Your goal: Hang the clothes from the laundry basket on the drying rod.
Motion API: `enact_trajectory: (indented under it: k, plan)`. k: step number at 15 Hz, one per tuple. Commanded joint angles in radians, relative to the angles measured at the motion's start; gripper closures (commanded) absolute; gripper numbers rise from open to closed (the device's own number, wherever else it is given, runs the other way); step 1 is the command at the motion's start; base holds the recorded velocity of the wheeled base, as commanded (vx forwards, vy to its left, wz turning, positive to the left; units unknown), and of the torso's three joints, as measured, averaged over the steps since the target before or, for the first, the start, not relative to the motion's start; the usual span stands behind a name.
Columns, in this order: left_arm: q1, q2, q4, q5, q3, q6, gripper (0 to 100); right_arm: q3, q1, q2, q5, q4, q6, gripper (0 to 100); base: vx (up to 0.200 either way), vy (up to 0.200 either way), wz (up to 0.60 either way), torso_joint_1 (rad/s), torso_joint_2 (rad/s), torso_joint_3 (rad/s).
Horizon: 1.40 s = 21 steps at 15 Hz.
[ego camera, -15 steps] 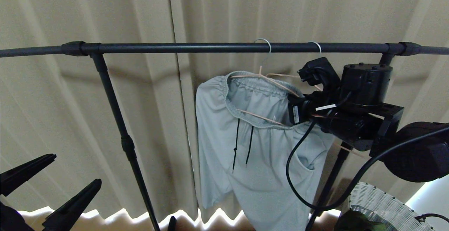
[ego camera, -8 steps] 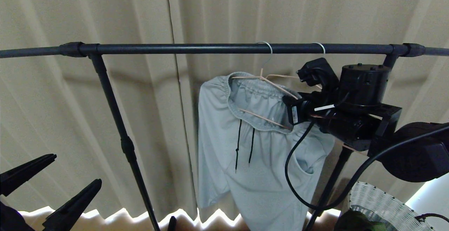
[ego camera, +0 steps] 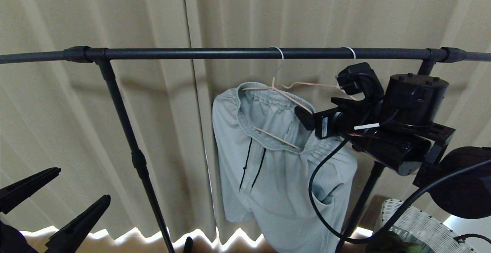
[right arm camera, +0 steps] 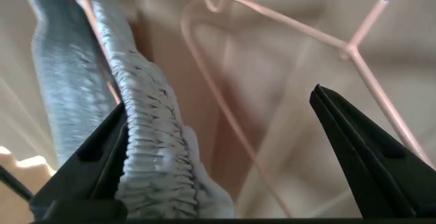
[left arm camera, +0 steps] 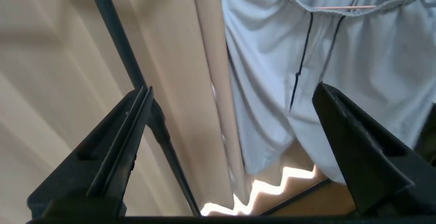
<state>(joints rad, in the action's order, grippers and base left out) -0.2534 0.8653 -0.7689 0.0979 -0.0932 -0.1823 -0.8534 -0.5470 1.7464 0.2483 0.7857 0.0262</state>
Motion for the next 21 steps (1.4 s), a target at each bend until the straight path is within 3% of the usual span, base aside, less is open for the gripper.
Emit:
enact_trajectory:
  k: [1, 3, 5, 7, 9, 12, 17, 19, 21]
  plan:
    - [0.000, -0.002, -0.001, 0.000, 0.000, 0.000, 0, 0.034, -0.001, -0.021, -0.007, 0.012, 0.000, 0, 0.000, 0.000, 0.00, 0.000, 0.00, 0.000]
    - [0.000, -0.002, -0.001, 0.000, -0.002, 0.000, 0, 0.043, -0.001, -0.030, -0.021, 0.012, -0.002, 0, 0.000, 0.000, 0.00, 0.000, 0.00, 0.000]
    - [0.000, -0.003, -0.001, 0.000, -0.002, 0.000, 0, 0.053, -0.001, -0.033, -0.107, 0.021, -0.003, 0, 0.000, 0.000, 0.00, 0.000, 0.00, 0.000]
    - [0.002, -0.003, -0.001, 0.000, -0.002, 0.000, 0, 0.076, -0.001, -0.034, -0.178, 0.113, -0.002, 0, 0.000, 0.000, 0.00, 0.000, 0.00, 0.000]
    - [0.003, 0.000, -0.001, -0.001, -0.002, 0.003, 0, 0.139, -0.001, -0.067, -0.236, 0.205, 0.001, 0, 0.000, 0.000, 0.00, 0.000, 0.00, 0.000]
    - [0.005, 0.000, -0.001, -0.001, -0.003, 0.004, 0, 0.220, 0.001, -0.150, -0.297, 0.216, 0.000, 0, 0.000, 0.000, 0.00, 0.000, 0.00, 0.000]
    - [0.010, -0.002, 0.000, -0.006, 0.000, 0.007, 0, 0.309, 0.027, -0.304, -0.311, 0.213, 0.000, 0, 0.000, 0.000, 0.00, 0.000, 0.00, 0.000]
    - [0.114, -0.012, 0.000, -0.014, 0.006, 0.007, 0, 0.416, 0.134, -0.459, -0.308, 0.188, 0.011, 0, 0.000, 0.000, 0.00, 0.000, 0.00, 0.000]
    - [0.264, -0.022, 0.000, -0.012, 0.026, 0.007, 0, 0.465, 0.246, -0.622, -0.307, 0.043, 0.011, 0, 0.000, 0.000, 0.00, 0.000, 0.00, 0.000]
